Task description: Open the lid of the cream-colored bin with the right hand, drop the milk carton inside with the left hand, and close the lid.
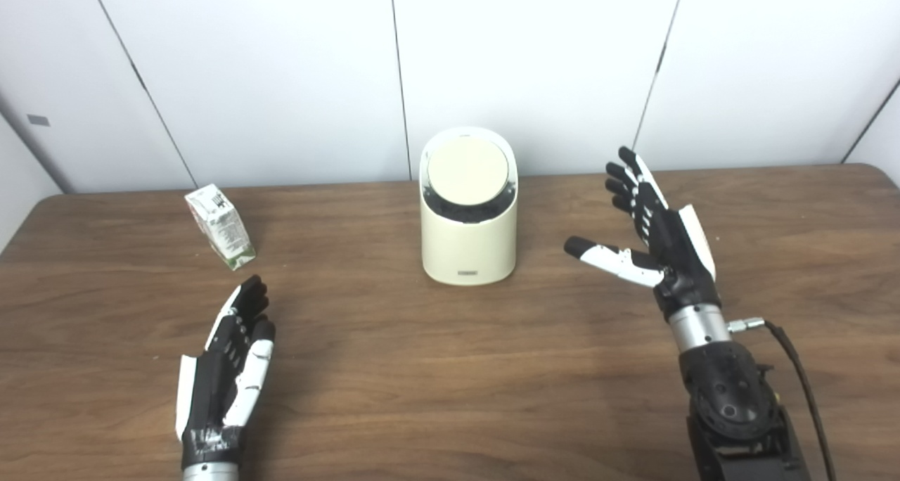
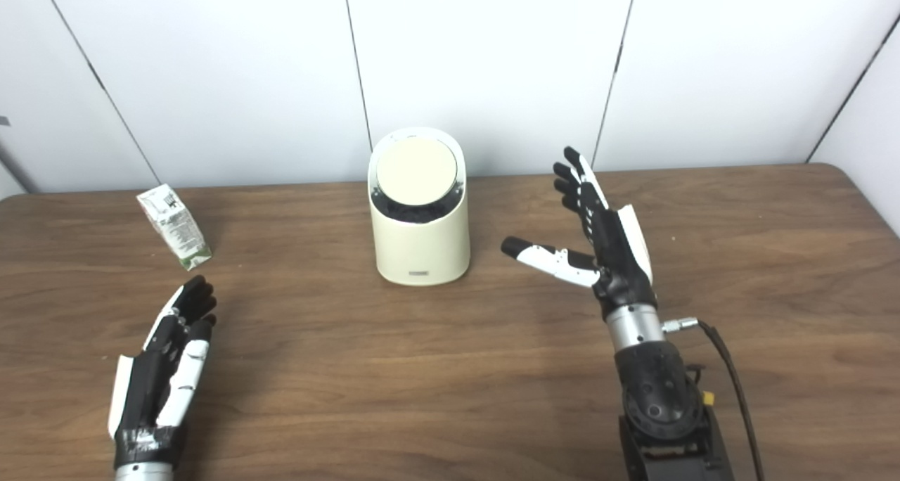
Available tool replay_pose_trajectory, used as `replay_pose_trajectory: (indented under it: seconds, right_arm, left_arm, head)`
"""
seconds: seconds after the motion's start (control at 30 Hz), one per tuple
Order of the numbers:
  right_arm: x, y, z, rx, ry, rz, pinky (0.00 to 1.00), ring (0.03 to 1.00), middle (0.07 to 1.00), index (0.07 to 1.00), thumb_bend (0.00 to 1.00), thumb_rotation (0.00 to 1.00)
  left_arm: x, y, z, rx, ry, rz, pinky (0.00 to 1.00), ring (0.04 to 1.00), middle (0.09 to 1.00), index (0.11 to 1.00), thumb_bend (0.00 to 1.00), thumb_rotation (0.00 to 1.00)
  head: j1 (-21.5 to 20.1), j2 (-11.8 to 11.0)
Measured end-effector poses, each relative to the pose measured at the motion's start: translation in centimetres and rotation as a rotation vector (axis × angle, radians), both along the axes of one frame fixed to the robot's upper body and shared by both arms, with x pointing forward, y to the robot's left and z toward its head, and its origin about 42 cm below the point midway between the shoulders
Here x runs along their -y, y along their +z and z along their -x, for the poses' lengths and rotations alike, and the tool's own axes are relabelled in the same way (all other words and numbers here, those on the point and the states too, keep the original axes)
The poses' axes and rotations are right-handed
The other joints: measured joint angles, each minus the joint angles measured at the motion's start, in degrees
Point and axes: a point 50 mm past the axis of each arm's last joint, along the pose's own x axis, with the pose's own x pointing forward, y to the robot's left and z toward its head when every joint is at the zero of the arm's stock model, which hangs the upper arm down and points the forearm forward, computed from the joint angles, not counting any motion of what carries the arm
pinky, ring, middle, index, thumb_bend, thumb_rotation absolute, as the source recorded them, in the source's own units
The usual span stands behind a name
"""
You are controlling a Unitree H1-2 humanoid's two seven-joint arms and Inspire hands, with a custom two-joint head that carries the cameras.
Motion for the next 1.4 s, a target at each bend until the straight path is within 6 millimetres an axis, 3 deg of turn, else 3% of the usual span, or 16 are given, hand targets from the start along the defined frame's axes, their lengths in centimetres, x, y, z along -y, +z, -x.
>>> replay_pose_trajectory:
  seconds: [0.4, 0.53, 0.8, 0.93, 1.17, 1.4]
  right_arm:
    - [-5.1, 5.0, -4.2, 0.066, 0.074, 0.120, 0.87, 0.924, 0.921, 0.961, 0.96, 0.42]
    - [-5.8, 6.0, -5.9, 0.066, 0.082, 0.153, 0.85, 0.933, 0.939, 0.968, 0.96, 0.42]
    - [-7.1, 5.6, -8.9, 0.008, 0.090, 0.224, 0.83, 0.944, 0.950, 0.978, 0.95, 0.38]
    - [-7.2, 4.4, -10.6, -0.041, 0.073, 0.246, 0.84, 0.935, 0.939, 0.978, 0.95, 0.37]
    - [-7.0, 2.7, -11.6, -0.063, 0.053, 0.270, 0.87, 0.933, 0.938, 0.979, 0.94, 0.37]
    - [-7.4, 3.0, -12.3, -0.026, 0.055, 0.291, 0.87, 0.929, 0.947, 0.976, 0.95, 0.36]
  left_arm:
    - [0.2, 0.0, 0.0, -0.004, 0.004, -0.020, 0.91, 0.907, 0.898, 0.926, 0.44, 0.64]
    - [0.3, 0.0, 0.0, -0.002, 0.004, -0.017, 0.91, 0.912, 0.901, 0.937, 0.44, 0.62]
    - [0.4, 0.0, 0.0, -0.002, 0.005, -0.014, 0.92, 0.920, 0.900, 0.957, 0.43, 0.60]
    - [0.5, 0.0, 0.0, -0.003, 0.005, -0.015, 0.93, 0.919, 0.903, 0.959, 0.42, 0.59]
    - [0.5, -0.1, 0.1, -0.004, 0.006, -0.021, 0.93, 0.912, 0.897, 0.957, 0.44, 0.65]
    - [0.6, -0.1, 0.0, -0.004, 0.008, -0.023, 0.93, 0.912, 0.896, 0.954, 0.44, 0.64]
  head:
    - [0.44, -1.67]
    - [0.44, -1.58]
    - [0.79, -1.67]
    - [0.97, -1.67]
    - [1.05, -1.58]
    - [1.06, -1.32]
